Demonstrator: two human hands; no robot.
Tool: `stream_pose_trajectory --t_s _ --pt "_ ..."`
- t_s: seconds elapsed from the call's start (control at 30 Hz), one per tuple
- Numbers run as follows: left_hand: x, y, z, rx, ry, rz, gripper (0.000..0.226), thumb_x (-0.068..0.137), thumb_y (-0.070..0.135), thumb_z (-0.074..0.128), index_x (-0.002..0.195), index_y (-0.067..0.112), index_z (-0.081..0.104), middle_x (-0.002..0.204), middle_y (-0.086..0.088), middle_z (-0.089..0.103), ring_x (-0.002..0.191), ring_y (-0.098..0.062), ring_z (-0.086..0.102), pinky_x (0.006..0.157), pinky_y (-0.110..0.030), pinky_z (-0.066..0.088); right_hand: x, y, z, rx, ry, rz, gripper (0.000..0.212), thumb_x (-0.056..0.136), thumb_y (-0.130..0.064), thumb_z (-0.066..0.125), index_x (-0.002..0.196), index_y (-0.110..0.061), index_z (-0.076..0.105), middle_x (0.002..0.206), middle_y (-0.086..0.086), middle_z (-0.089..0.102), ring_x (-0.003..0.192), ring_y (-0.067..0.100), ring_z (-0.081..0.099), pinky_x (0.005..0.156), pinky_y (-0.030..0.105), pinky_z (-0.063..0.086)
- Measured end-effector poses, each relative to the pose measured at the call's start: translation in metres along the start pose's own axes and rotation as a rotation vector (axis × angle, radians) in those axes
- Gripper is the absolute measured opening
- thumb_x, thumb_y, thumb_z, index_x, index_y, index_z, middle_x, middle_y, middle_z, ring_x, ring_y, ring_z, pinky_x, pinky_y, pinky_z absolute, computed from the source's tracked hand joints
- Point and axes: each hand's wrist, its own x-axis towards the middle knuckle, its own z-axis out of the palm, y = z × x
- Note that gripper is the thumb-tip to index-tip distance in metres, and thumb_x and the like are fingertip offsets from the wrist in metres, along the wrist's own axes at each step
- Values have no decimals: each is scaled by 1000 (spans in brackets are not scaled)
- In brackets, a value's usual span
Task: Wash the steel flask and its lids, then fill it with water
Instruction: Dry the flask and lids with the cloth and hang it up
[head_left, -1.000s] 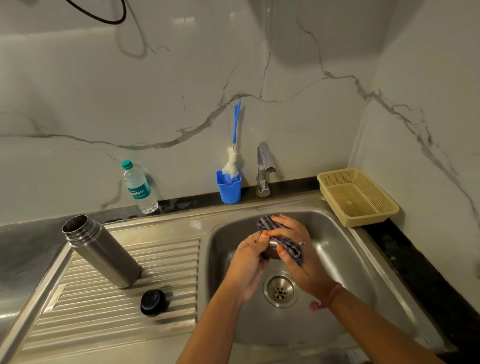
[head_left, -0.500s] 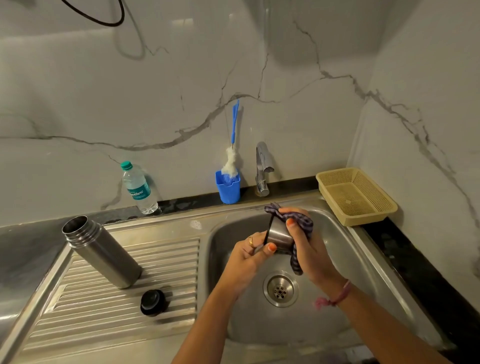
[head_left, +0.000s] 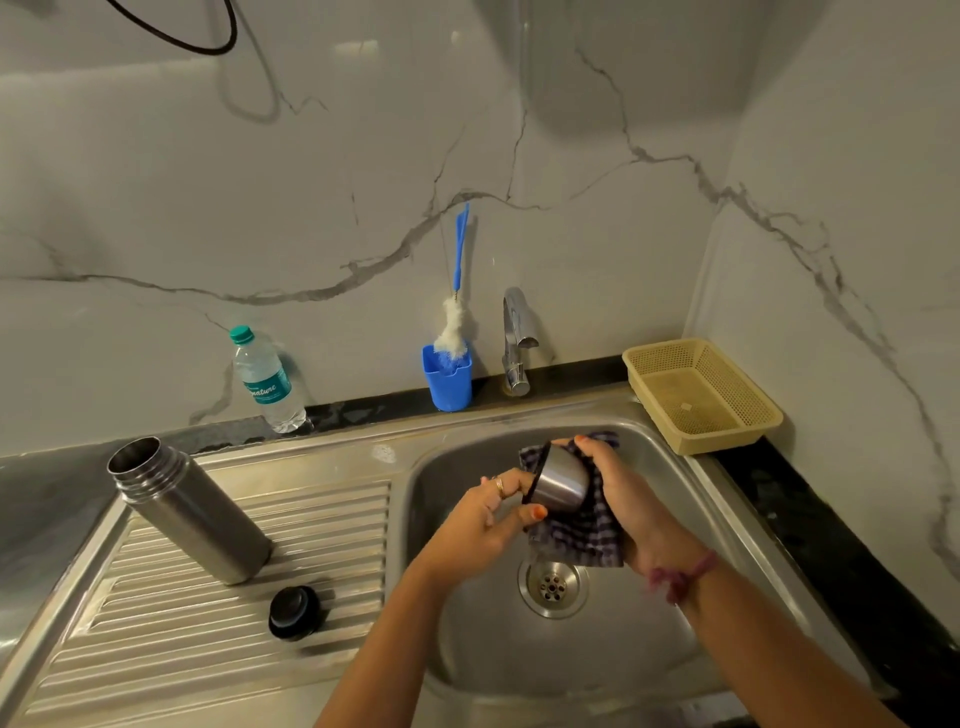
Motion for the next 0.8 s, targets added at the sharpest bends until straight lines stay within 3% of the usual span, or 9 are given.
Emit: stream_pose_trajectory --t_s 0.1,0.2,0.3,0.4,0.47,0.57,0.63,0.7,0.8 --pt "0 9 2 -117 -42 -52 29 98 10 55 123 25 56 114 17 64 112 -7 59 99 -28 47 5 4 3 -61 60 -85 32 99 -34 41 106 -16 67 96 11 70 85 21 67 73 33 54" --pt "6 21 11 -226 82 -187 16 103 22 48 114 26 60 108 7 66 99 -4 62 92 -22 51 9 11 8 -114 123 -172 30 97 -35 45 108 -19 67 99 6 72 88 17 68 67 25 51" --pt "16 25 17 -232 232 -268 26 104 28 46 100 11 64 96 -8 66 83 -7 60 81 -23 49 7 19 16 -230 161 -368 26 99 -31 48 115 -15 60 103 2 68 91 7 68 62 13 51" --pt "18 23 17 -368 285 -317 30 104 26 45 96 11 69 93 -11 69 81 -7 61 76 -18 47 2 33 13 -622 109 -842 34 95 -29 49 124 -13 53 122 1 57 113 5 56 93 22 48" --pt "18 21 18 -516 261 -361 32 104 27 45 96 11 71 96 -15 70 88 -16 61 86 -31 49 7 40 2 -941 85 -1040 44 90 -30 49 130 -11 51 138 4 46 131 16 42 109 25 34" --pt "14 17 19 -552 232 -332 29 103 25 46 93 13 70 91 -7 70 89 -16 62 93 -35 48 12 39 -4 -968 63 -1057 43 91 -29 48 130 -11 49 140 6 45 132 19 40 109 24 33" --pt "11 16 19 -510 230 -270 26 103 20 46 94 11 69 90 -2 70 84 -8 63 83 -22 48 10 29 2 -781 96 -924 28 98 -23 46 125 -16 51 126 4 55 116 11 54 97 19 43" --pt "11 13 19 -507 233 -210 26 101 18 48 104 2 68 96 -6 72 90 -11 66 86 -23 50 12 20 6 -756 138 -859 21 101 -19 42 120 -17 51 113 5 60 98 7 62 82 14 48" --pt "13 12 19 -526 253 -184 31 98 26 53 114 4 68 112 -13 70 110 -26 63 101 -37 48 13 20 3 -862 131 -947 38 97 -31 42 130 -12 49 130 5 51 119 11 50 101 22 39"
